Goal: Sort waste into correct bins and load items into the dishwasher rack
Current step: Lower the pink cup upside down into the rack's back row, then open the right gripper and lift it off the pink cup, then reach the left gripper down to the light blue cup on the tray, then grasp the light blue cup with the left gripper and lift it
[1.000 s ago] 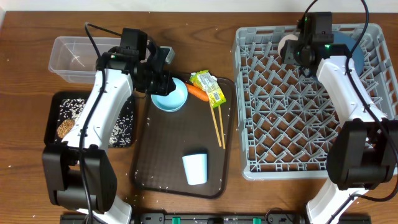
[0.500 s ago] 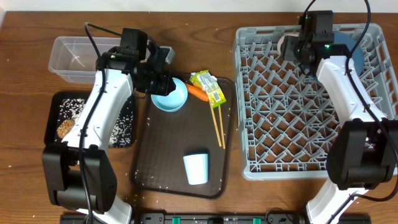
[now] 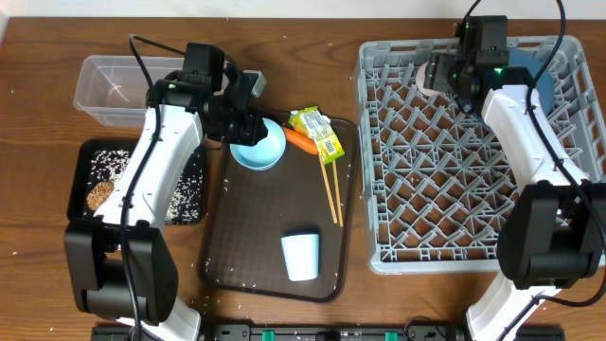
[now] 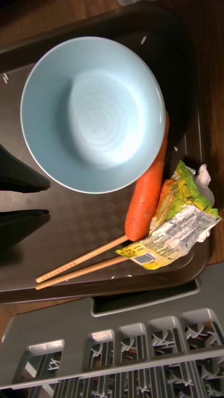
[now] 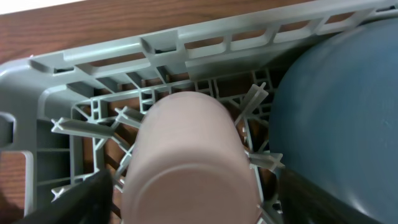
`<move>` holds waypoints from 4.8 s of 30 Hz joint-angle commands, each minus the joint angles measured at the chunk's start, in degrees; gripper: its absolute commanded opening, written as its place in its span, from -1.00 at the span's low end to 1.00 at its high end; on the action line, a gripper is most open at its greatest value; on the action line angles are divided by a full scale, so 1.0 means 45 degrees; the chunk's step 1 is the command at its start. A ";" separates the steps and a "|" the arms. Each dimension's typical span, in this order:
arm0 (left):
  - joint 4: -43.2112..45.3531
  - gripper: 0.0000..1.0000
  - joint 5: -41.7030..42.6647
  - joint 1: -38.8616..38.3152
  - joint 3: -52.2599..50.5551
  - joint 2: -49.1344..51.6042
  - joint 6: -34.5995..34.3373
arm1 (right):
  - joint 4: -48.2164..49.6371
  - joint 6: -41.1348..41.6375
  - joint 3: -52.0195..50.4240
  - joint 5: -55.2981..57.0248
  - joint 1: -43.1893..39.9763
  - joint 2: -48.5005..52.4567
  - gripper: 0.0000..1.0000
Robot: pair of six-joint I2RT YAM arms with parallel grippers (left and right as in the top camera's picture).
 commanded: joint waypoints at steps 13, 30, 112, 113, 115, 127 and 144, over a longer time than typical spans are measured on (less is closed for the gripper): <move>0.0010 -0.74 -0.0155 0.0034 -0.0136 -0.0049 -0.0015 | -0.0520 0.0034 0.0340 0.0078 0.0049 0.0092 0.29; 0.0010 -0.74 -0.0155 0.0034 -0.0146 -0.0049 -0.0015 | 0.0753 0.0617 0.0636 -0.0214 -0.0287 0.0087 0.08; -0.4425 0.12 0.3434 -0.5081 -0.3687 -0.0049 0.2123 | -0.3750 -0.0554 0.0831 -0.0481 0.0826 -0.2195 0.72; -0.4425 0.11 0.3429 -0.5090 -0.3789 -0.0049 0.1792 | -0.3759 -0.0554 0.0831 -0.0481 0.0821 -0.2195 0.72; -0.4410 0.11 0.3429 -0.5100 -0.4099 -0.0049 0.1234 | -0.3774 -0.0554 0.0831 -0.0442 0.0821 -0.2195 0.72; -0.3070 -0.14 0.3439 -0.5119 -0.6426 -0.0049 -0.0136 | -0.3755 -0.0554 0.0831 -0.0447 0.0821 -0.2195 0.71; -0.2788 -0.87 0.4775 -0.4935 -0.5790 -0.0053 -0.0170 | -0.3750 -0.0549 0.0831 -0.0578 0.0821 -0.2195 0.73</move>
